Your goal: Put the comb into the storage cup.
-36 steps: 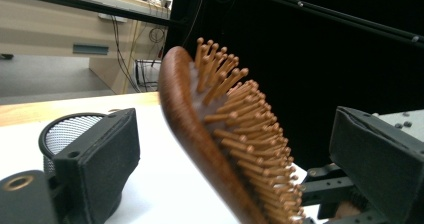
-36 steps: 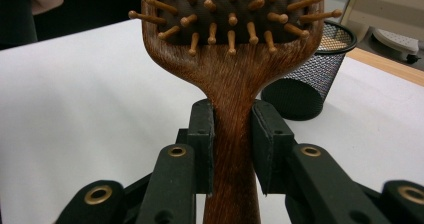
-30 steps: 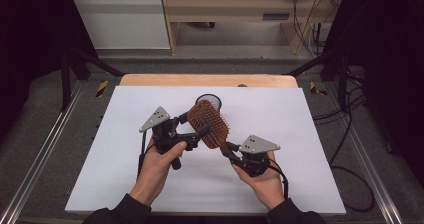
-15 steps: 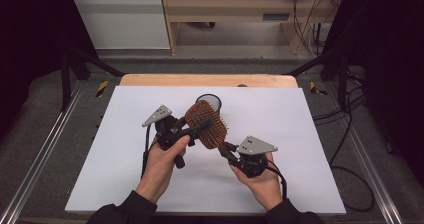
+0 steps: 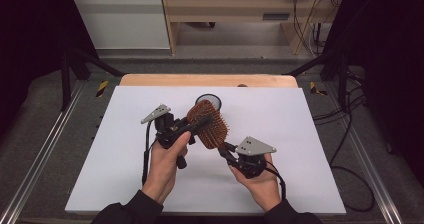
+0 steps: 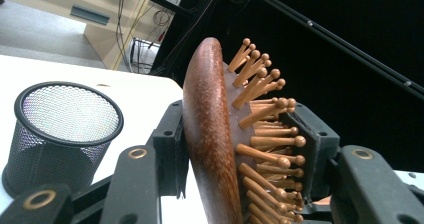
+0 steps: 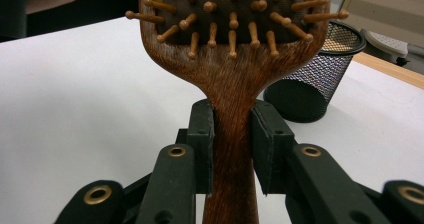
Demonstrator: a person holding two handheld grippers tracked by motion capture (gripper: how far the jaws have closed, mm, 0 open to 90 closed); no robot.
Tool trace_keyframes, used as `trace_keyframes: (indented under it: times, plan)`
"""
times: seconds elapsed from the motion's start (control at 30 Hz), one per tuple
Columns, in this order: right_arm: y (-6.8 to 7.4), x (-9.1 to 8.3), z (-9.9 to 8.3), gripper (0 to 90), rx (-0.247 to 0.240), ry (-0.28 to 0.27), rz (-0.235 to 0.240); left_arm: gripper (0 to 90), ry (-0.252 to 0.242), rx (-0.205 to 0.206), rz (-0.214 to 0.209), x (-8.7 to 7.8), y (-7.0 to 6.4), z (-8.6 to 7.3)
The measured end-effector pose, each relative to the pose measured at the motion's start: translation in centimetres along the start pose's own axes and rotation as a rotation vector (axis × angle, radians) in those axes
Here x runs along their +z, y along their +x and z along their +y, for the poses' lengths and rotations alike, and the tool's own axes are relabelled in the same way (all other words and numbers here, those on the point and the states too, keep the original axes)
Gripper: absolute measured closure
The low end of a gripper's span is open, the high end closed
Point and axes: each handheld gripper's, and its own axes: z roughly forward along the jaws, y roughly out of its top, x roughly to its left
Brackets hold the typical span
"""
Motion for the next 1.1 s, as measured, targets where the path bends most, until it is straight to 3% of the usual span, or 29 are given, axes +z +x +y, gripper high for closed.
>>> trace_keyframes:
  times: [0.3, 0.5, 0.63, 0.73, 0.77, 0.8, 0.87, 0.97, 1.1]
  plan:
    - [0.0, 0.1, -0.1, 72.3, 0.023, -0.009, 0.014, 51.1, -0.001, -0.018, 0.006, 0.0, -0.3, 0.2]
    - [0.2, 0.4, -0.1, 72.0, 0.048, -0.001, 0.026, 51.5, 0.008, 0.016, -0.006, 0.0, -0.5, 0.1]
    - [0.1, 0.4, -0.1, 71.4, 0.057, -0.007, 0.037, 51.9, 0.005, 0.013, -0.01, 0.0, -0.5, 0.2]
    - [0.1, 0.4, -0.1, 67.3, 0.059, -0.01, 0.033, 52.0, -0.002, 0.011, -0.007, -0.1, -0.5, 0.2]
    - [0.1, 0.3, -0.1, 60.5, 0.072, -0.021, 0.029, 51.9, -0.014, 0.008, -0.001, -0.2, -0.4, 0.4]
    - [0.1, 0.3, -0.1, 60.5, 0.072, -0.021, 0.029, 51.9, -0.014, 0.008, -0.001, -0.2, -0.4, 0.4]
    - [0.2, 0.2, 0.0, 51.1, 0.079, -0.029, 0.018, 51.8, -0.025, 0.017, 0.003, -0.4, -0.3, 0.6]
    - [0.1, 0.0, 0.0, 44.4, 0.084, -0.052, 0.013, 51.8, -0.036, 0.067, 0.035, -0.9, -0.3, 1.1]
    - [-0.1, -0.1, -0.1, 36.0, 0.091, -0.085, 0.015, 51.8, -0.048, 0.081, 0.048, -1.2, -0.3, 1.5]
